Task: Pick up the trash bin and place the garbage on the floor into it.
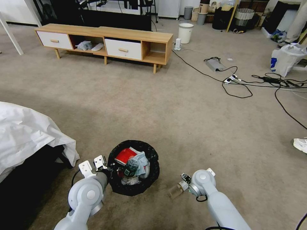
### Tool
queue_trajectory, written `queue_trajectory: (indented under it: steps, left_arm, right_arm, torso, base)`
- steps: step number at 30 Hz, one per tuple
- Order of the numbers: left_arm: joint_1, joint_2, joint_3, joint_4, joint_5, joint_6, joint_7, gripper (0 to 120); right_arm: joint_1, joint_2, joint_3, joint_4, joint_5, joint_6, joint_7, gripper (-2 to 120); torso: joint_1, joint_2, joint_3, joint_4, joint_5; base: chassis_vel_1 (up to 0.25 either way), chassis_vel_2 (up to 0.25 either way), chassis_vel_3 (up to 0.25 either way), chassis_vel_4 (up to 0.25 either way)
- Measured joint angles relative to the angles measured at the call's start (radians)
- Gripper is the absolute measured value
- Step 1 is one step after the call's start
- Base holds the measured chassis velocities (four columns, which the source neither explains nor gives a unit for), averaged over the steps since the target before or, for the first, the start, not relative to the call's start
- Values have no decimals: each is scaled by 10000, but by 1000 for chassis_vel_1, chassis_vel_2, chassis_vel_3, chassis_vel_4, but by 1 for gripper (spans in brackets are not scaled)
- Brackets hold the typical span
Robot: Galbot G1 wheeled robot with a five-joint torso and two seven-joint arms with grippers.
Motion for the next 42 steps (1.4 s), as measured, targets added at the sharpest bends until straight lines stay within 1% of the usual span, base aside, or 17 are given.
queue_trajectory:
  steps: [22, 28, 42]
  left_arm:
    - [349, -165, -30, -74, 277, -56, 101, 0]
    - [375, -253, 2, -77, 378, -90, 113, 0]
    - [353, -259, 47, -101, 406, -75, 101, 0]
  right_arm:
    - [-131, 4, 91, -157, -530, -15, -6, 100]
    - [-248, -108, 117, -145, -612, -16, -10, 100]
    - [-445, -207, 81, 210, -485, 58, 136, 100]
  torso:
    - [-1, 0, -1, 1, 2]
    - [-1, 0, -1, 0, 2]
    - [0, 0, 1, 0, 0]
  base:
    - [0, 0, 0, 0]
    - [0, 0, 0, 0]
    - [0, 0, 0, 0]
